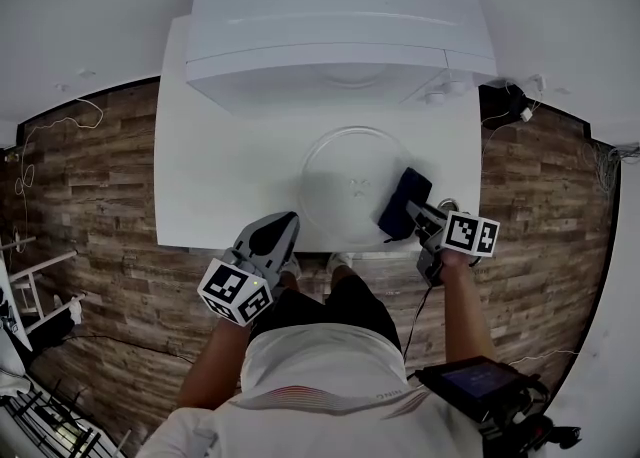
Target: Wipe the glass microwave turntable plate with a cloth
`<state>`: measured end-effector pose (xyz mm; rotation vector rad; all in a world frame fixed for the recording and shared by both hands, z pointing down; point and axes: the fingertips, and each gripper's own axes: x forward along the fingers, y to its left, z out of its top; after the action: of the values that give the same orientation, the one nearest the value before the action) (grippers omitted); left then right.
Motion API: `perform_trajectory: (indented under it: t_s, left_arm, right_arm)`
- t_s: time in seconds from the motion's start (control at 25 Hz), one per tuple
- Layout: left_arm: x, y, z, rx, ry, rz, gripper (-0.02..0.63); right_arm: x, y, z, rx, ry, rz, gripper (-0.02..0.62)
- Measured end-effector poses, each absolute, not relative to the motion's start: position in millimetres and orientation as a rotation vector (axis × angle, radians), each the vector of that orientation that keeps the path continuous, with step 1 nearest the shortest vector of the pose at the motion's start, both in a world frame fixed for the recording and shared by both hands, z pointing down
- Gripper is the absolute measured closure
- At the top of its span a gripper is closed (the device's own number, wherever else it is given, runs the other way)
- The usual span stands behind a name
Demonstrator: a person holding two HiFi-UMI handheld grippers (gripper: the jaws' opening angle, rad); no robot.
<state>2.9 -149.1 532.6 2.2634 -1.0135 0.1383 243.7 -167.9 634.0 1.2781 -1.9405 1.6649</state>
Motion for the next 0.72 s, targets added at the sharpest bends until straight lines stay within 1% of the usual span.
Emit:
perform_trajectory:
  t_s: [0.36,0.56,0.72]
  left_arm:
    - [12.2,-151.5,530.7,2.277,-0.995,0.136,0.595]
    - [9.4,-148.1,526.0,2.29,-0.987,0.139,0.597]
    - [2.4,-145.2,516.1,2.315,-0.98,0.13,0.595]
  right_arm:
    - [278.0,-158.6,632.8,1.382,-1.896,1.598,0.531]
    - [279.9,-152.3,624.3,1.419,-1.916,1.544,0.532]
    - [280.8,-150.0,599.5,1.5,-1.997,1.47,0.531]
